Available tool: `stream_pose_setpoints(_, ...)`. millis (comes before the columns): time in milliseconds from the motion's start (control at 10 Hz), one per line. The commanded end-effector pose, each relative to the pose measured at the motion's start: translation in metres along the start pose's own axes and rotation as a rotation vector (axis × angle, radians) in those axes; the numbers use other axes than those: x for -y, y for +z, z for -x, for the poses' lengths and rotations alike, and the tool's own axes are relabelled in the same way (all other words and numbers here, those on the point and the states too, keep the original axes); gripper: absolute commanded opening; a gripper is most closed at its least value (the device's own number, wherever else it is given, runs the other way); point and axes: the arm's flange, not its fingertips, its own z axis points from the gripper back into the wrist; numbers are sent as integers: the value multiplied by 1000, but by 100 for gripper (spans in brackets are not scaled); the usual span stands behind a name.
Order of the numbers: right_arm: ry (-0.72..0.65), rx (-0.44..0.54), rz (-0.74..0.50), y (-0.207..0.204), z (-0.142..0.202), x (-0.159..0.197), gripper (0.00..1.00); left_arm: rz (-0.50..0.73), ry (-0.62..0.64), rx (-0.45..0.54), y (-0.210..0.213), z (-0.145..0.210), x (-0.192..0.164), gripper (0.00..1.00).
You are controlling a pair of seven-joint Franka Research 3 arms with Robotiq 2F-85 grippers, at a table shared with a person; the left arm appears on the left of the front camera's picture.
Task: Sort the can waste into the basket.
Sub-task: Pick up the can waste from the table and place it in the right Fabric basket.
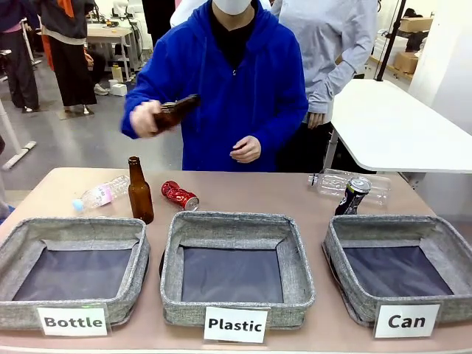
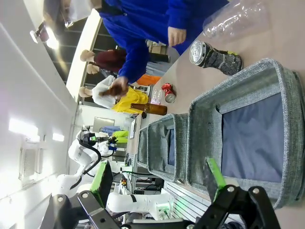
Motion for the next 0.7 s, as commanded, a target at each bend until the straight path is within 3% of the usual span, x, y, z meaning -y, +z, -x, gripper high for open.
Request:
stream_pose_setpoints(0,26,12,-20,1,-4,-1,100,93,58,91,17,17,-37,100)
stream_pose_setpoints(100,26,12,-20,1,-4,-1,100,156,60,96,31,32,-59,100)
stream_pose_setpoints(200,26,12,-20,1,-4,-1,100,144,178,170,45,46,-84,100)
stream_pose_setpoints(400,26,12,-20,1,-4,-1,100,187,227,207,72,78,-124,100)
stream_pose_setpoints(600,26,12,-20,1,-4,-1,100,222,282,179,101,98,-172,100)
